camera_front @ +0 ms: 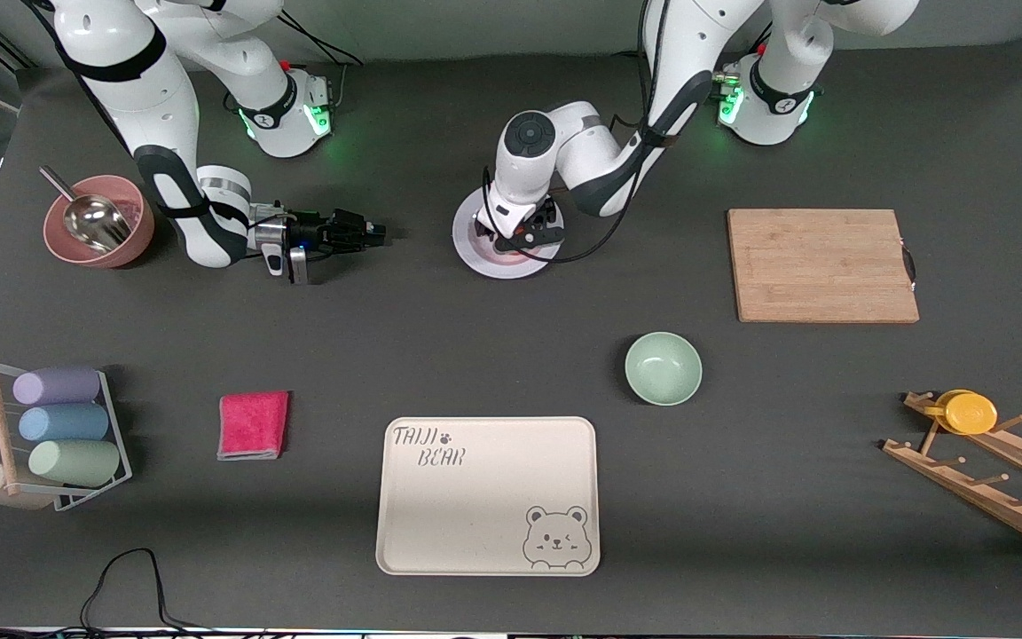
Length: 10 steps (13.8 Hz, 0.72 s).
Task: Place orange and plate with both arms
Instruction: 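Open the left gripper and withdraw while the right gripper nears the plate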
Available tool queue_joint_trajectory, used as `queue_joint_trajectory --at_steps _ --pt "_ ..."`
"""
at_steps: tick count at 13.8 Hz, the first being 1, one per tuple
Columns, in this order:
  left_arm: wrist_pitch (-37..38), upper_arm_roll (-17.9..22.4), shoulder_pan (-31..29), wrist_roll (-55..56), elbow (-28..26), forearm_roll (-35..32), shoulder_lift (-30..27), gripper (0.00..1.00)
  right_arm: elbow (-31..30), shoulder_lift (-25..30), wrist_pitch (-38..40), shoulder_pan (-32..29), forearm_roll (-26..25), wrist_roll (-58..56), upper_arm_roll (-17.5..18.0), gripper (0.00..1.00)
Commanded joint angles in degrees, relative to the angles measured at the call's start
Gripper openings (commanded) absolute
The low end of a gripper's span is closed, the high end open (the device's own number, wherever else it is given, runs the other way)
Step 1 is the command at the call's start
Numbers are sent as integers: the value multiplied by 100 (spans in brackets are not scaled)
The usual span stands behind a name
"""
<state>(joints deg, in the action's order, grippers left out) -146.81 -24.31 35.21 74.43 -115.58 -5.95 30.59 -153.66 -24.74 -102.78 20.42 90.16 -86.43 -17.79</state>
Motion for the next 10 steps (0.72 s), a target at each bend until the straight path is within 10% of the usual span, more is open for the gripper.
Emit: queue_joint_trajectory --at_steps 1,10 --pt "81 84 39 195 9 -108 -193 100 38 -101 74 24 282 -199 100 41" --pt "3620 146 -2376 -2070 1509 -20 -1749 100 151 -259 -14 384 2057 -208 1075 41"
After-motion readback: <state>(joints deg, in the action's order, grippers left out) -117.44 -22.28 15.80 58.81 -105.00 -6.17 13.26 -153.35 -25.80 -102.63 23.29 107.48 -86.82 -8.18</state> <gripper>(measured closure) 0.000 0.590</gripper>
